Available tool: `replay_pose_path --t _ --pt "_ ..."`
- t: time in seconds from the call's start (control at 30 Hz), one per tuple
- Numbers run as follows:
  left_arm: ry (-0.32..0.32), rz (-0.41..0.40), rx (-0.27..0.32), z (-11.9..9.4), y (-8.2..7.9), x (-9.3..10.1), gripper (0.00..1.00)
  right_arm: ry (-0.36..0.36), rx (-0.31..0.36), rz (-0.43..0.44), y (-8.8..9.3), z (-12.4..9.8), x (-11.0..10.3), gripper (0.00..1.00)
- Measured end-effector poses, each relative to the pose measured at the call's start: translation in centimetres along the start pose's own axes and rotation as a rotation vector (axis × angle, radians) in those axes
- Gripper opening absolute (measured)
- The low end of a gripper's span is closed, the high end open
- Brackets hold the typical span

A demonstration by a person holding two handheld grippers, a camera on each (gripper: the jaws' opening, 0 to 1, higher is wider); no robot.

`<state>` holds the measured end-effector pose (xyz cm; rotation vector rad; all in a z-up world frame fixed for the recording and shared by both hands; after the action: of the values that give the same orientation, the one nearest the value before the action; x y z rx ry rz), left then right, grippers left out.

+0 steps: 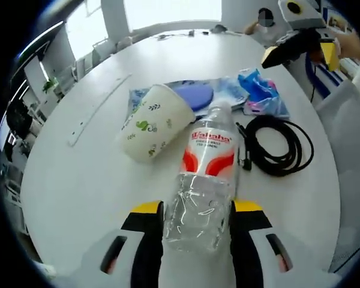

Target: Arrange the tabletop items into an orderly group along one side of the table until the central work area is clear of visible clutter.

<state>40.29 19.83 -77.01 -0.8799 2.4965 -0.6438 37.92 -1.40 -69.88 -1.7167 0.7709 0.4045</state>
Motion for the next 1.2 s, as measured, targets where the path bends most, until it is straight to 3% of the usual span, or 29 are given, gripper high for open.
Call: replay_pose_path --t 0.4,0.77,1.2 --pt "0.004 -0.001 0.007 0.1 0.1 -0.1 0.40 -0.003 0.058 0.208 1.1 2.6 0.1 0.51" --pt "0.007 -0.003 0.018 0.0 0.1 -0.1 0.40 0.047 0.200 0.478 1.1 4.2 1.8 0.51" --pt "0.009 0.000 0.030 0.1 0.0 0.0 0.39 0.091 0.259 0.599 1.0 5.9 3.0 0.51"
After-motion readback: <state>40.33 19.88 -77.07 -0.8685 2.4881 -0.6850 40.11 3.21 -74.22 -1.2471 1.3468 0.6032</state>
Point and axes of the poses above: the point that each gripper's makers call its tool centre point, and the gripper's own axes: z roughly forward along the fingers, x roughly to its right, y roughly out of its underside, the point moved 6 cm from there along -z, roughly backward along the fingers, and after that the axes turned 13 degrees about -y, right-handed, at the moved point
